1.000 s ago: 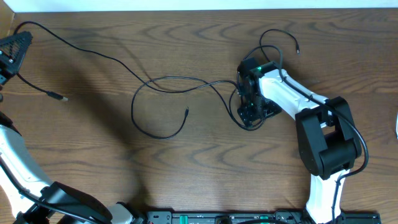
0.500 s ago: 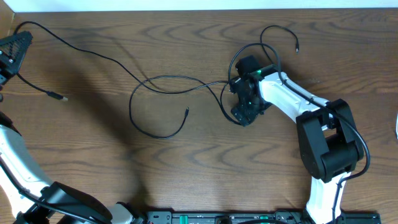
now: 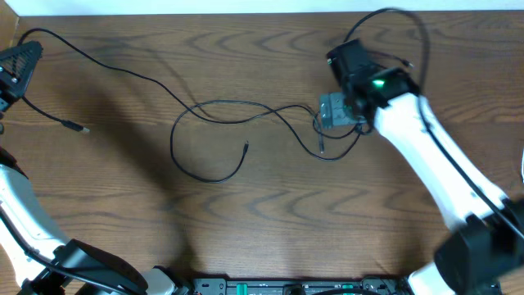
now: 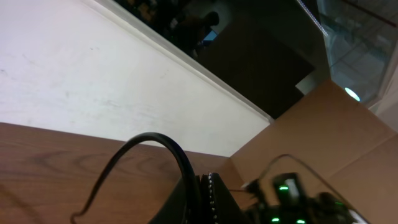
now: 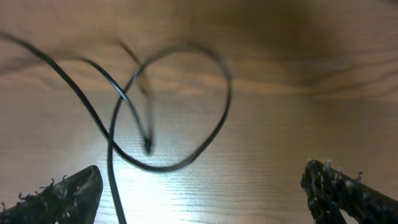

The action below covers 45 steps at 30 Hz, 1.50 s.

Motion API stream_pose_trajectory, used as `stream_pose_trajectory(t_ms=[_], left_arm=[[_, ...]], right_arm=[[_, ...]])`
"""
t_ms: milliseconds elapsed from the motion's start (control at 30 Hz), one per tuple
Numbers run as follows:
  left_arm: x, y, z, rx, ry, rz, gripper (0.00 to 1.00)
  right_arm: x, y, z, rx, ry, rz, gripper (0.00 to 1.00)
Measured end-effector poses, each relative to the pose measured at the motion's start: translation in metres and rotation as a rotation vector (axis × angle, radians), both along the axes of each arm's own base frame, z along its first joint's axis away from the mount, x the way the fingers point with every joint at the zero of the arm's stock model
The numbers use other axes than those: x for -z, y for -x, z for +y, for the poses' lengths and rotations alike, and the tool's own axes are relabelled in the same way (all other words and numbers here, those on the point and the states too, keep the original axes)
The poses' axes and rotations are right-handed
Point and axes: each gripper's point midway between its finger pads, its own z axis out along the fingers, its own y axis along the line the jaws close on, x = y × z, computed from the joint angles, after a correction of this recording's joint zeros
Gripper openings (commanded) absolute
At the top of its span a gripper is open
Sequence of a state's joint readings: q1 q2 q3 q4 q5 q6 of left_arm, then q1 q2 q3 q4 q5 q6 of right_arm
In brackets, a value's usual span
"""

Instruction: Untangle cables

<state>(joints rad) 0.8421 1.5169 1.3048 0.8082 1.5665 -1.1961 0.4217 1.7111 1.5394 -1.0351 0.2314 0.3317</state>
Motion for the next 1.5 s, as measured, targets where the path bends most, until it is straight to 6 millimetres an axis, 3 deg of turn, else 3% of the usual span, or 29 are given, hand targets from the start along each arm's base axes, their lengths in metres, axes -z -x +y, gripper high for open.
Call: stream_pose_trajectory(t_ms=[133, 233, 367, 433, 533, 733, 900, 933, 967, 1000, 1033, 1100, 1233, 1367, 1500], left_arm=[[0.000, 0.000, 0.000, 0.000, 0.000, 0.000, 0.07], [0.000, 0.000, 0.000, 0.000, 0.000, 0.000, 0.07], [0.000, 0.000, 0.000, -0.001, 0.000, -0.001, 0.08], [0.000, 0.000, 0.000, -0.001, 0.000, -0.001, 0.07], [0.000, 0.000, 0.000, 0.000, 0.000, 0.000, 0.07], [0.000, 0.000, 0.000, 0.000, 0.000, 0.000, 0.07], [0.000, 0.000, 0.000, 0.000, 0.000, 0.000, 0.07], [0.000, 0.000, 0.000, 0.000, 0.000, 0.000, 0.07], [0.000, 0.000, 0.000, 0.000, 0.000, 0.000, 0.07], [0.000, 0.000, 0.000, 0.000, 0.000, 0.000, 0.07], [0.000, 0.000, 0.000, 0.000, 0.000, 0.000, 0.07], [0.000, 0.000, 0.000, 0.000, 0.000, 0.000, 0.07], [0.000, 0.000, 0.000, 0.000, 0.000, 0.000, 0.07], [0.000, 0.000, 0.000, 0.000, 0.000, 0.000, 0.07], [0.000, 0.000, 0.000, 0.000, 0.000, 0.000, 0.07]], right_arm=[[-0.030, 0.008, -0.011, 0.081, -0.024, -0.072, 0.99], [-0.024, 0.022, -0.018, 0.213, -0.049, -0.021, 0.99], [-0.011, 0.063, -0.032, 0.491, -0.075, 0.117, 0.99], [-0.008, 0.074, -0.031, 0.598, -0.114, 0.157, 0.99], [-0.005, 0.083, -0.011, 0.717, -0.255, 0.238, 0.99], [-0.017, 0.103, 0.061, 0.725, -0.614, 0.528, 0.98], [-0.040, 0.121, 0.098, 0.690, -0.802, 0.740, 0.86], [-0.043, 0.120, 0.102, 0.679, -0.828, 0.752, 0.82], [-0.045, 0.119, 0.105, 0.669, -0.844, 0.755, 0.66], [-0.046, 0.118, 0.105, 0.667, -0.849, 0.749, 0.66], [-0.042, 0.115, 0.102, 0.657, -0.826, 0.718, 0.66], [-0.033, 0.108, 0.093, 0.608, -0.757, 0.627, 0.77], [-0.013, 0.086, 0.063, 0.294, -0.445, 0.331, 0.87], [-0.007, 0.080, 0.048, -0.053, -0.159, 0.207, 0.78], [0.014, 0.095, 0.054, -0.445, -0.028, 0.259, 0.74]])
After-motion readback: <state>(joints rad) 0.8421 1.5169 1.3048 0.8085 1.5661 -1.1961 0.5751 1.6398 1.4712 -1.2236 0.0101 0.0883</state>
